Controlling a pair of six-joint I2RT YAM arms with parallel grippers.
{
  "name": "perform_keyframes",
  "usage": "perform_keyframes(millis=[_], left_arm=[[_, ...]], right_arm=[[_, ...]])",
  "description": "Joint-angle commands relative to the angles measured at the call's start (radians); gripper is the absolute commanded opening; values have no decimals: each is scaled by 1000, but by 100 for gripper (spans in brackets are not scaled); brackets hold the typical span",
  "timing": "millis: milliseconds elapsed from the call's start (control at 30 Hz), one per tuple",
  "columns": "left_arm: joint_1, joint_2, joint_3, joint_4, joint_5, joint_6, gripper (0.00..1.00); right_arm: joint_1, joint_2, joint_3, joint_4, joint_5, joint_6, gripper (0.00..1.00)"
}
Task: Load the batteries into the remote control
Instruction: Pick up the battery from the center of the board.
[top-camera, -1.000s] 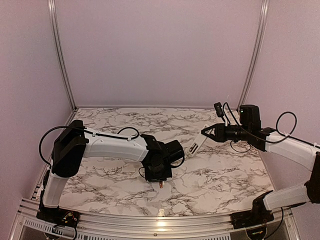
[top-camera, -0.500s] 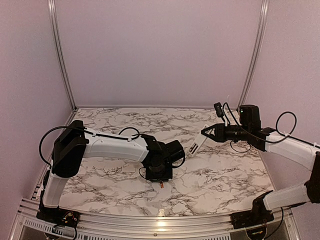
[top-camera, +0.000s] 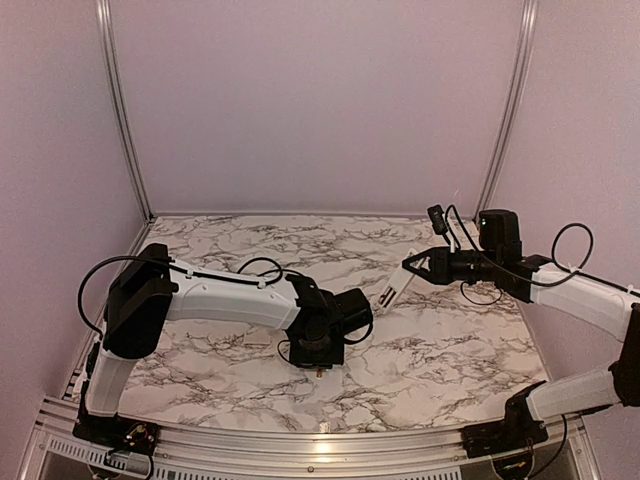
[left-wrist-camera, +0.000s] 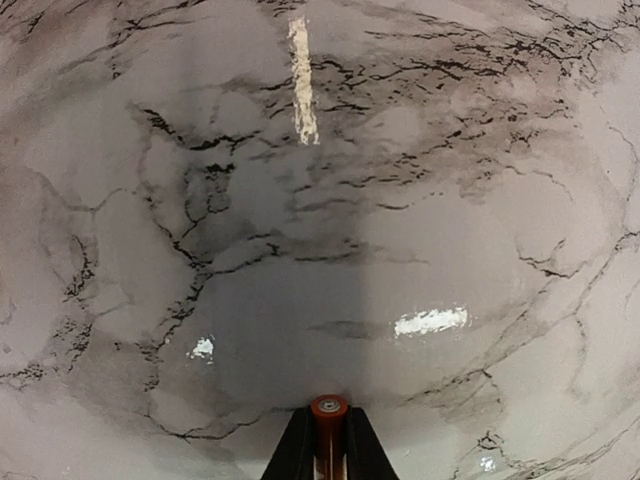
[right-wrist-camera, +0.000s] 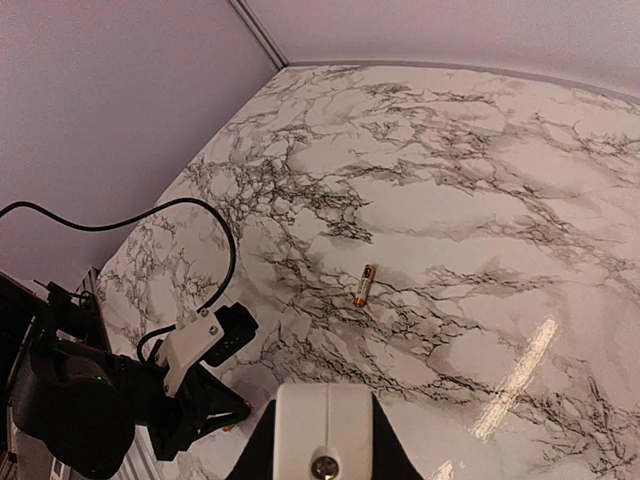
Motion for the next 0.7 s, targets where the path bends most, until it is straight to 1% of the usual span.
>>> perform_keyframes(millis=[0, 167, 233, 333, 400, 500, 567, 667], left_arm=[[-2, 38, -4, -81, -7, 19, 7], [19, -35, -32, -53, -108, 52, 0], [38, -95, -78, 7, -129, 100, 0], [62, -220, -194, 172, -155, 204, 0], [74, -340, -304, 323, -171, 299, 0], [89, -558, -537, 665, -147, 458, 0], [91, -685, -659, 852, -201, 533, 0], [91, -811, -827, 1134, -246, 704, 0]], right_arm=[[-9, -8, 11, 1, -21, -12, 0], [-9, 7, 16, 8, -53, -5, 0], [-9, 20, 19, 20, -78, 3, 0], [-7, 33, 15, 38, -119, 21, 0], [-2, 43, 13, 70, -144, 31, 0], [13, 59, 24, 71, -156, 41, 0], [23, 74, 27, 79, -181, 59, 0], [46, 104, 41, 84, -206, 91, 0]])
